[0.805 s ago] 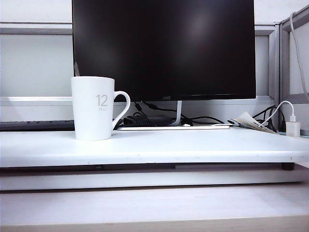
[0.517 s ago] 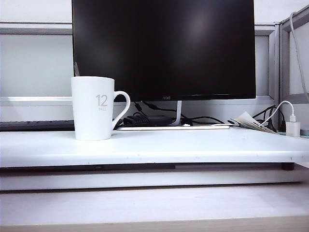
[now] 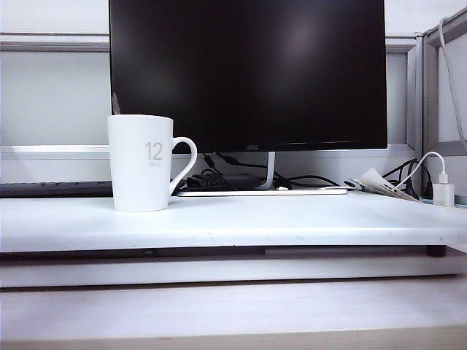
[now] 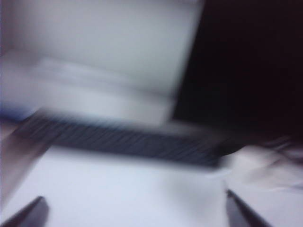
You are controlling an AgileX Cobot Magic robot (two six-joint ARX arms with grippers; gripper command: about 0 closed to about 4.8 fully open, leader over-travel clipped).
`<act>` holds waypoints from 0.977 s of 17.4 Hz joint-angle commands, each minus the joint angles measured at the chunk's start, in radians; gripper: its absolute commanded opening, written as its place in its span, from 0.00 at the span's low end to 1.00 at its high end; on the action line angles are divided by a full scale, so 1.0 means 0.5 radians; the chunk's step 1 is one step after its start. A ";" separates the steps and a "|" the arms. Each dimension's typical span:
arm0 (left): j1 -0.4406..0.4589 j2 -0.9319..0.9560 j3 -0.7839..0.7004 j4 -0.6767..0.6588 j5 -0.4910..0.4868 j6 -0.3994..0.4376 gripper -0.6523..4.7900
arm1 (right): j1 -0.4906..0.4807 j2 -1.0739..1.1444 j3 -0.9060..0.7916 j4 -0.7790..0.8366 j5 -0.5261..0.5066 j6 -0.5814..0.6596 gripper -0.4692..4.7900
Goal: Pick up a spoon and stir the liquid in the cup.
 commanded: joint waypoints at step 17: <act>-0.929 1.942 1.066 -0.113 -0.272 0.464 1.00 | 0.883 2.850 1.633 0.333 -1.167 -0.140 1.00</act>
